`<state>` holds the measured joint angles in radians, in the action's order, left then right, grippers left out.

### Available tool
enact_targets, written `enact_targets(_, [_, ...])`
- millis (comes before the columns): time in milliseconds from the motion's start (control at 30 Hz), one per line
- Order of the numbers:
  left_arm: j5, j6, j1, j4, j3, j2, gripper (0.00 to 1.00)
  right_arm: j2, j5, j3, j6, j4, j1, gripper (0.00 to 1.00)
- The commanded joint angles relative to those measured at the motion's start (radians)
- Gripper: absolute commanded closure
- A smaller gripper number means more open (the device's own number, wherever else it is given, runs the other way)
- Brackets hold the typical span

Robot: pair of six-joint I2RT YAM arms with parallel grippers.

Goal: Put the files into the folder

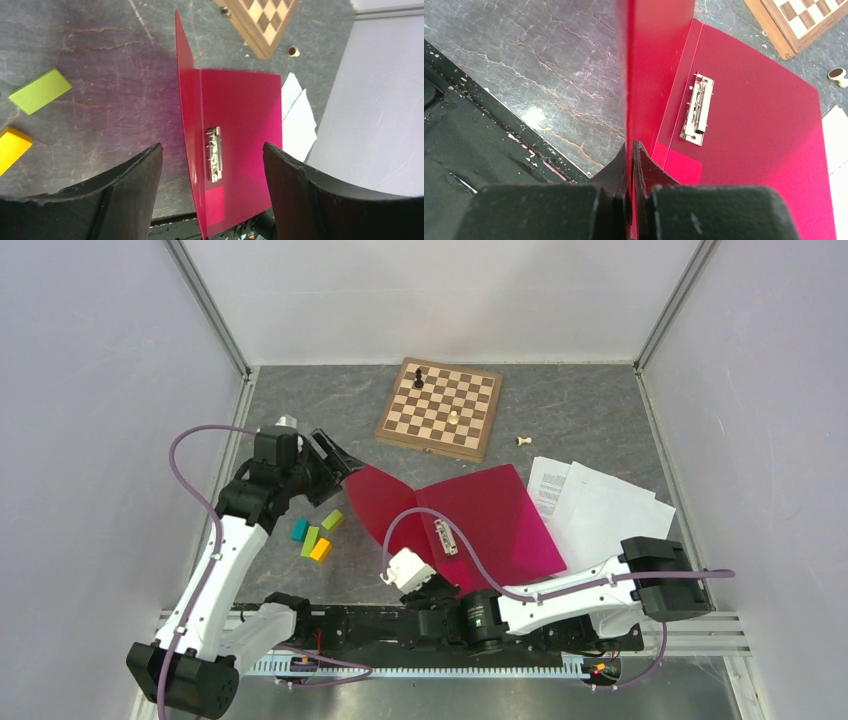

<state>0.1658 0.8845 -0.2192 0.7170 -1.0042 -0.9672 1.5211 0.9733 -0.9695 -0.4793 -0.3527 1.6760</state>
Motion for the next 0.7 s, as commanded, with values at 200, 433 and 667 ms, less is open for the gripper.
enact_targets(200, [-0.038,-0.017,-0.034,-0.006,0.092,0.018,0.35,0.033,-0.042,-0.040,0.014,0.016,0.002,1.00])
enact_targets(433, [-0.036,-0.083,-0.034,-0.048,0.099,-0.038,0.93,0.003,-0.127,-0.010,0.050,0.063,0.002,0.58])
enact_targets(667, [-0.005,-0.192,-0.034,-0.132,0.092,-0.120,0.98,-0.108,-0.340,0.078,0.145,0.179,0.015,0.17])
